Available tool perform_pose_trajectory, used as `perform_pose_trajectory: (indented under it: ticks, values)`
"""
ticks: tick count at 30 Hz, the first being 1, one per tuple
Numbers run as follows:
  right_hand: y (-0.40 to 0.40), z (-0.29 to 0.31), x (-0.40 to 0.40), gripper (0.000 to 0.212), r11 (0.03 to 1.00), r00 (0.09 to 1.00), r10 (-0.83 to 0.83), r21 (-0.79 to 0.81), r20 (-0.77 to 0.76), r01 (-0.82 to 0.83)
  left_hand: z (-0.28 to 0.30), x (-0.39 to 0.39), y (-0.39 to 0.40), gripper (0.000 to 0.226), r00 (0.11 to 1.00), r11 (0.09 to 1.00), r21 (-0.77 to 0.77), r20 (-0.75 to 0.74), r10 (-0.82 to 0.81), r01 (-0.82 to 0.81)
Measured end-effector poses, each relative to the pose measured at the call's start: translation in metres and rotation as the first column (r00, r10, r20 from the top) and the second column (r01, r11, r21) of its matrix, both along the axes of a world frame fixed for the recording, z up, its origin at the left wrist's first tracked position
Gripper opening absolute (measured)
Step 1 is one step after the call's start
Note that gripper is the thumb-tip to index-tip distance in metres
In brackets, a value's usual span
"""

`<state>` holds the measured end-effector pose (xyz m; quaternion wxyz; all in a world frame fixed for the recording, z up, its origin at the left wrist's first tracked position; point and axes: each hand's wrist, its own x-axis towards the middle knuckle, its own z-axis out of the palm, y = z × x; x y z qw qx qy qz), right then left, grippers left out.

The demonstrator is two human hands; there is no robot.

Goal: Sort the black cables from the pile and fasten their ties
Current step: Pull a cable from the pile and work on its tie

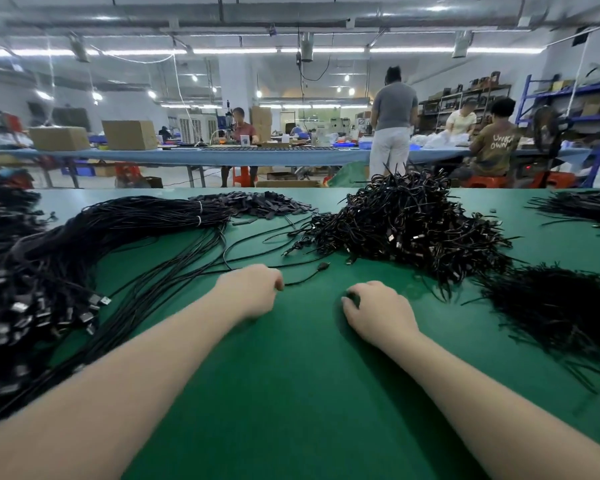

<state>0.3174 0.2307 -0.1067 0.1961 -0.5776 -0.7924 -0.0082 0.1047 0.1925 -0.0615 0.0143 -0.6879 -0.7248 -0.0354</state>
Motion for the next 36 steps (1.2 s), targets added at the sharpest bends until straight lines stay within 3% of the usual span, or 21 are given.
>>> perform_pose_trajectory:
  ticks: [3, 6, 8, 11, 13, 18, 20, 22, 24, 25, 27, 29, 31, 33, 34, 36]
  values:
    - [-0.002, 0.002, 0.000, 0.036, 1.000, 1.000, 0.022, 0.001, 0.001, -0.022, 0.017, -0.057, -0.034, 0.038, 0.920, 0.958, -0.049, -0.298, 0.255, -0.282]
    - [-0.003, 0.003, 0.000, 0.035, 1.000, 1.000, 0.025, 0.002, 0.000, -0.025, 0.023, -0.096, -0.065, 0.023, 0.849, 0.867, -0.177, -0.367, 0.381, -0.466]
    - [-0.003, 0.004, 0.000, 0.034, 0.999, 0.999, 0.032, -0.002, -0.006, -0.033, 0.025, -0.109, -0.075, 0.019, 0.855, 0.843, -0.220, -0.307, 0.419, -0.492]
    - [-0.006, 0.004, -0.001, 0.033, 0.999, 0.999, 0.051, -0.008, -0.016, -0.051, 0.026, -0.124, -0.082, 0.024, 0.806, 0.797, -0.243, 0.085, 0.586, -0.553]
    - [-0.008, 0.005, -0.001, 0.032, 0.998, 0.998, 0.055, -0.005, -0.021, -0.055, 0.030, -0.128, -0.090, 0.029, 0.737, 0.765, -0.327, 0.233, 0.635, -0.555]
    - [-0.008, 0.004, 0.000, 0.032, 0.998, 0.998, 0.064, -0.002, -0.024, -0.064, 0.055, -0.126, -0.096, 0.018, 0.762, 0.762, -0.292, 0.144, 0.632, -0.577]
    - [-0.008, 0.004, 0.000, 0.032, 0.998, 0.998, 0.063, 0.000, -0.021, -0.063, 0.075, -0.125, -0.092, 0.030, 0.798, 0.797, -0.163, 0.081, 0.598, -0.581]
    - [-0.008, 0.004, 0.000, 0.032, 0.998, 0.998, 0.060, 0.003, -0.019, -0.060, 0.098, -0.119, -0.084, 0.030, 0.871, 0.864, 0.121, 0.105, 0.479, -0.489]
    - [-0.010, 0.003, 0.000, 0.034, 0.994, 0.995, 0.092, 0.066, -0.040, -0.089, 0.121, -0.099, -0.076, 0.022, 0.908, 0.857, 0.354, 0.326, 0.263, -0.375]
    - [-0.012, 0.003, 0.000, 0.038, 0.982, 0.988, 0.138, 0.136, -0.066, -0.128, 0.130, -0.081, -0.073, 0.021, 0.890, 0.858, 0.399, 0.435, 0.134, -0.324]
    - [-0.018, 0.009, -0.004, 0.051, 0.927, 0.934, 0.297, 0.295, -0.201, -0.231, 0.137, -0.038, -0.067, 0.020, 0.815, 0.906, 0.379, 0.575, -0.070, -0.190]
    - [-0.025, 0.025, -0.008, 0.061, 0.841, 0.805, 0.485, 0.435, -0.341, -0.322, 0.128, 0.004, -0.060, 0.019, 0.781, 0.941, 0.338, 0.591, -0.202, -0.012]
    - [-0.027, 0.044, -0.011, 0.058, 0.750, 0.688, 0.617, 0.549, -0.381, -0.369, 0.110, 0.040, -0.044, 0.016, 0.720, 0.951, 0.293, 0.638, -0.273, 0.100]
    - [-0.025, 0.060, -0.006, 0.045, 0.738, 0.608, 0.649, 0.572, -0.457, -0.358, 0.094, 0.068, -0.028, 0.016, 0.600, 0.958, 0.264, 0.750, -0.279, 0.116]
    - [-0.021, 0.066, -0.001, 0.037, 0.751, 0.610, 0.633, 0.567, -0.476, -0.337, 0.089, 0.077, -0.020, 0.016, 0.516, 0.964, 0.250, 0.816, -0.260, 0.090]
    - [-0.011, 0.072, 0.013, 0.021, 0.788, 0.700, 0.553, 0.557, -0.452, -0.262, 0.081, 0.087, -0.006, 0.018, 0.352, 0.980, 0.191, 0.915, -0.198, 0.055]
